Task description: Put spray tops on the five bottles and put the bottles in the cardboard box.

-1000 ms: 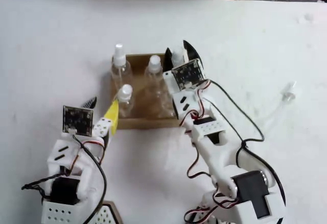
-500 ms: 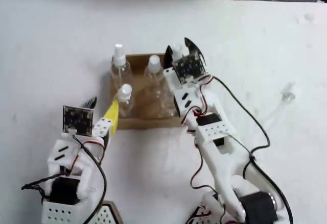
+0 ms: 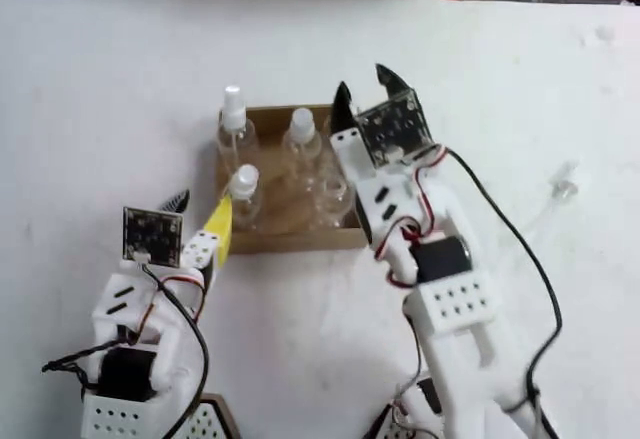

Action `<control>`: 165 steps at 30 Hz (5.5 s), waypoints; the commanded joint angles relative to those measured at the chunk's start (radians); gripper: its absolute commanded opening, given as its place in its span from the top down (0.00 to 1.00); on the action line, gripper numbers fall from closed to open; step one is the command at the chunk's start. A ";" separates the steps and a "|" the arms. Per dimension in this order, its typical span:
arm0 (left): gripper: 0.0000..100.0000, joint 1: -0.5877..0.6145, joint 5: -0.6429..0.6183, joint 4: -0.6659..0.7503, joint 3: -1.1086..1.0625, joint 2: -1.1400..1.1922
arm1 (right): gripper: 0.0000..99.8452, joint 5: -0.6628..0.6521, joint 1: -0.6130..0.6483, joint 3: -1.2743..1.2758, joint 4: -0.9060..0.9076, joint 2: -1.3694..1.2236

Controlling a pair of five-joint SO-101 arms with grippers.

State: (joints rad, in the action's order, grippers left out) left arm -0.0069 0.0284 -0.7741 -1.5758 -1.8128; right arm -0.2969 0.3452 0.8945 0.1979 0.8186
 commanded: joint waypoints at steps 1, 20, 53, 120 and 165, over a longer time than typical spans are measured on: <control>0.82 -0.004 0.009 0.002 0.060 -0.007 | 0.86 -0.006 -0.035 -0.034 0.105 0.125; 0.82 0.205 0.098 -0.252 0.496 -0.002 | 0.86 -0.005 -0.272 0.651 0.127 0.717; 0.82 -0.150 -0.189 -0.368 1.267 -0.007 | 0.86 -0.005 -0.443 0.798 0.216 0.949; 0.82 -0.054 0.215 -0.559 0.951 -0.007 | 0.86 -0.006 -0.443 0.798 0.271 0.954; 0.82 0.091 0.133 -0.229 0.562 -0.007 | 0.86 -0.014 -0.450 0.488 0.542 0.926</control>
State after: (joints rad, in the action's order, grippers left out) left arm 0.0790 0.1834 -1.0825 -0.9406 -1.8343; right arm -0.2969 -0.0936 1.4991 0.6920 1.7668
